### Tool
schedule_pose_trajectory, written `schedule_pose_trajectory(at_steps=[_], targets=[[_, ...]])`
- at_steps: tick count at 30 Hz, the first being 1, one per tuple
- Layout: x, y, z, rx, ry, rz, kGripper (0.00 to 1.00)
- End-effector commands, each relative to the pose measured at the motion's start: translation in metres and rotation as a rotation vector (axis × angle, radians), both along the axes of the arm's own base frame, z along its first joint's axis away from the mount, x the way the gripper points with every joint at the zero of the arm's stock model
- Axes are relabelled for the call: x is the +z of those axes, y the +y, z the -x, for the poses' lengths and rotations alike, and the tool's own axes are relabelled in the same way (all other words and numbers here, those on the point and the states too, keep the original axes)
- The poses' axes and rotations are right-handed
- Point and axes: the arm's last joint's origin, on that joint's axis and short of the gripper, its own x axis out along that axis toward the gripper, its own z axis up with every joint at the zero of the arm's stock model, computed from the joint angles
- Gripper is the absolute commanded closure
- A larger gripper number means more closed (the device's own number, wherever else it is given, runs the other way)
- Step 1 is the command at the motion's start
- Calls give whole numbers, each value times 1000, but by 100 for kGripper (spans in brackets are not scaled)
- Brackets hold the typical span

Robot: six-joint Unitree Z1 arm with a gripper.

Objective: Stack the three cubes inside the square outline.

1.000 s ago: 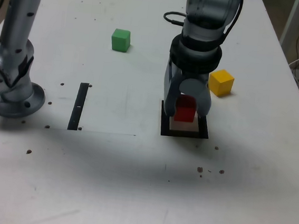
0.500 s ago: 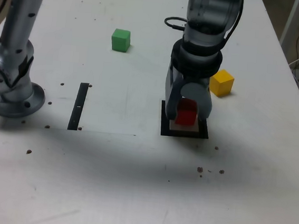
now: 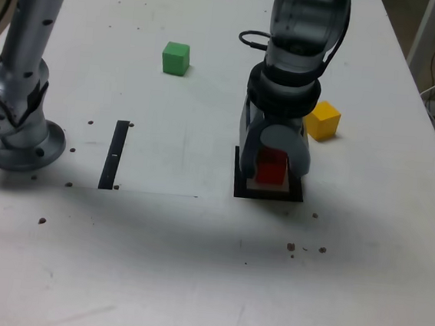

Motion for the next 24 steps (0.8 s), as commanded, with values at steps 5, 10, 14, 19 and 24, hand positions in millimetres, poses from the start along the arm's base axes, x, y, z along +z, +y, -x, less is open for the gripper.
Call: schedule_pose_trajectory(at_steps=[5, 10, 14, 19, 24], targets=[[4, 2, 4, 2, -8, -9, 1], [13, 5, 10, 7, -17, -39, 1], [21, 8, 16, 12, -17, -64, 1], [29, 14, 19, 7, -22, -77, 1], [34, 21, 15, -14, -35, -75, 1]])
